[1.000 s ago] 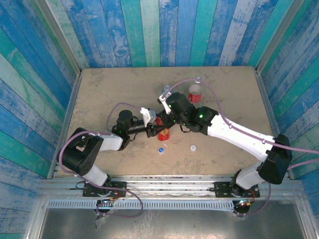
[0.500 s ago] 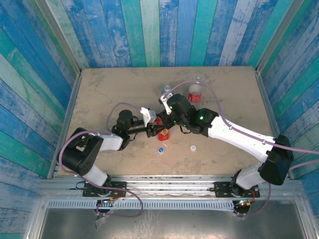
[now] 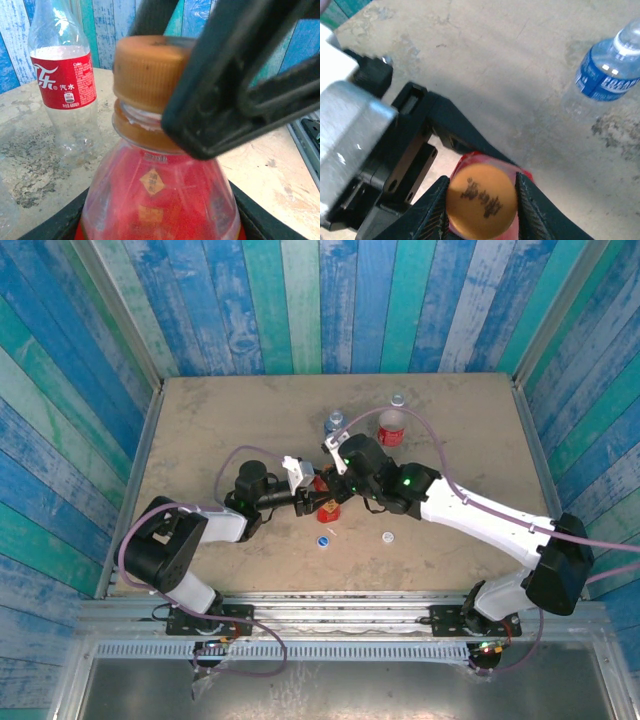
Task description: Screw on the bottle caps
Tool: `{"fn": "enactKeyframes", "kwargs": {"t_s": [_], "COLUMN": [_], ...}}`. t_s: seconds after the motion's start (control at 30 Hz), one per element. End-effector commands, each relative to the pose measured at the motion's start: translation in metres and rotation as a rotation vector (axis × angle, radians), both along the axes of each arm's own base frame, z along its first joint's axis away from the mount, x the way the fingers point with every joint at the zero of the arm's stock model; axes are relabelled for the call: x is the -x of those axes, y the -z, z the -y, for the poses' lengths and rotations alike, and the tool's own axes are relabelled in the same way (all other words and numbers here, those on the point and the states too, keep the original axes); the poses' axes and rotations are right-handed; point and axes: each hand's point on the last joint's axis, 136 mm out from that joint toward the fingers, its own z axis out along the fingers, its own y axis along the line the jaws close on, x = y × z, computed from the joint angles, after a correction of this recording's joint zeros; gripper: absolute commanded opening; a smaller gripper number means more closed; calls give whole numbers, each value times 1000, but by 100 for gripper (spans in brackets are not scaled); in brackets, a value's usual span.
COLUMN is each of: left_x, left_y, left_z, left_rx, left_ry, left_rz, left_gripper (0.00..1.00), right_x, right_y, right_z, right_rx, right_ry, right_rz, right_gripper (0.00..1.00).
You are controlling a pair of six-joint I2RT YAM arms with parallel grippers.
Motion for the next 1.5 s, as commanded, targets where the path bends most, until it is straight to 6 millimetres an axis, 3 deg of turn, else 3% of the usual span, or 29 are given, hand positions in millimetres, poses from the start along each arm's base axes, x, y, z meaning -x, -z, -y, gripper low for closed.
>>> {"fn": "enactKeyframes", "kwargs": {"t_s": [0.0,0.07,0.2,0.3,0.47,0.57,0.7,0.9,1.17,1.47], "left_x": [2,2,2,4,6,12,18,20,-4,6], "left_y": [16,15,15,15,14,12,9,5,-9,-12], "left_z": [3,3,3,2,4,5,7,9,9,9], "left_rx": [-29,-29,-32,-32,-28,-22,-33,-57,-142,-158], "left_ry": [13,13,14,18,40,69,114,150,82,130], "left_rz": [-69,-63,-60,-56,-58,-47,-50,-12,197,254], "left_gripper": [56,56,56,57,55,55,52,52,52,44], "right_x": [13,13,12,13,13,20,20,44,41,31], "right_y": [14,2,-15,-28,-42,-40,-44,-43,-44,-35], "right_z": [6,4,8,15,19,17,32,42,50,42], "right_rx": [37,12,-14,-43,-123,-56,-3,154,360,523], "right_ry": [-17,-26,-16,4,-1,-139,-303,-655,-820,-895], "right_rz": [-52,-39,5,35,39,32,60,157,269,224], "right_gripper": [39,44,72,79,72,69,66,73,77,65]}}
